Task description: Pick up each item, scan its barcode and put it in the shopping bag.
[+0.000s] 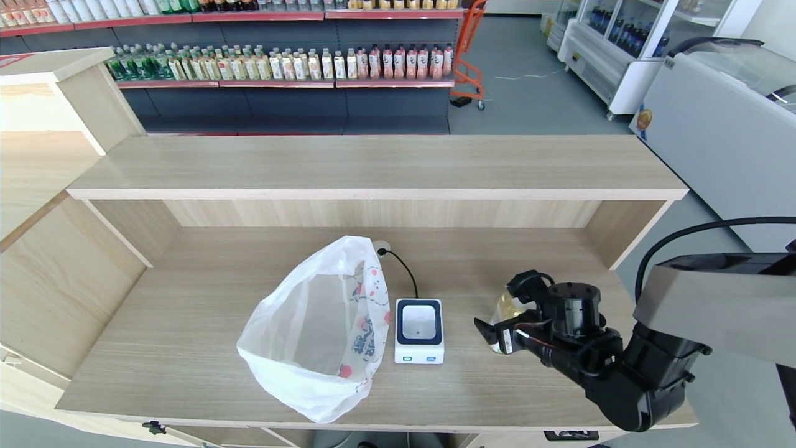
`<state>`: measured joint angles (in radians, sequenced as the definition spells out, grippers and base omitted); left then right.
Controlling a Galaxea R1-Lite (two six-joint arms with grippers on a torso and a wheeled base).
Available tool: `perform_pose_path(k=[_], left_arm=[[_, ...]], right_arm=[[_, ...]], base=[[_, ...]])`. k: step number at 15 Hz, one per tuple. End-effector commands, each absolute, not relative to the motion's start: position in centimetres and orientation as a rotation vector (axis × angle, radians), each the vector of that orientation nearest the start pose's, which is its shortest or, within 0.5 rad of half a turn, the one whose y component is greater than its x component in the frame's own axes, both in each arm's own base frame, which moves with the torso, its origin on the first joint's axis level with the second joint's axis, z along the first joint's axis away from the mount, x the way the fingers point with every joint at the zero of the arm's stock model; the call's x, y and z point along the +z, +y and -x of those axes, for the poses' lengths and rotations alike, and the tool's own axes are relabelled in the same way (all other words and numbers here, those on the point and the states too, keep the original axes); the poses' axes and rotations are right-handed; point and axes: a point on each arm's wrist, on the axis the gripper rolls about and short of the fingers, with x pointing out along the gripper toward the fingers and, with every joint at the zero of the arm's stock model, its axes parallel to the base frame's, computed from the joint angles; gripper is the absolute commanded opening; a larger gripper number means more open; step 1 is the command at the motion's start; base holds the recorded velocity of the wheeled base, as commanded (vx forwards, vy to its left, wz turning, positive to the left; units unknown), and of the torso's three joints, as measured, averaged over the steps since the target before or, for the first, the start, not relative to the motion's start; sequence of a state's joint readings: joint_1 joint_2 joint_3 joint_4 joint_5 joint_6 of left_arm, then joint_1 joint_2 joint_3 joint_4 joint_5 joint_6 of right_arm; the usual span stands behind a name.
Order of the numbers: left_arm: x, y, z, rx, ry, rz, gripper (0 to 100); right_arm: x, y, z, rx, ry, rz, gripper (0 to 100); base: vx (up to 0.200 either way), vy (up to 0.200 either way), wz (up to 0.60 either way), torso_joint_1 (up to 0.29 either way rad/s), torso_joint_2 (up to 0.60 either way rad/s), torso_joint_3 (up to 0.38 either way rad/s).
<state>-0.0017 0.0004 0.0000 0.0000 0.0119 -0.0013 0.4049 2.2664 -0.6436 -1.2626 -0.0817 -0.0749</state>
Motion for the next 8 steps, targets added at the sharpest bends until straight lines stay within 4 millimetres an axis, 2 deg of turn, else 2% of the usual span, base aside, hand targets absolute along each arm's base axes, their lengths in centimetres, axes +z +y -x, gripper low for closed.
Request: perform_pose_path(k=[1,7,8], left_arm=[[7.5,0.0,2.3,0.011,0.0,0.002,100],[7.5,0.0,2.3,0.011,0.0,0.002,100],[7.5,0.0,2.3,0.011,0.0,0.002,100]], right_arm=[[0.9,14.3,-33.2,0.339,0.341,0.161,100],[1.1,15.3,-34.3,0.353,0.3,0.148,100],[1.5,15.4,-34.4,0.353,0.288,0.145,0]], base=[[0.0,0.0,0.0,0.0,0.0,0.0],[0.0,0.0,0.0,0.0,0.0,0.0],[0.0,0.0,0.0,0.0,0.0,0.0]])
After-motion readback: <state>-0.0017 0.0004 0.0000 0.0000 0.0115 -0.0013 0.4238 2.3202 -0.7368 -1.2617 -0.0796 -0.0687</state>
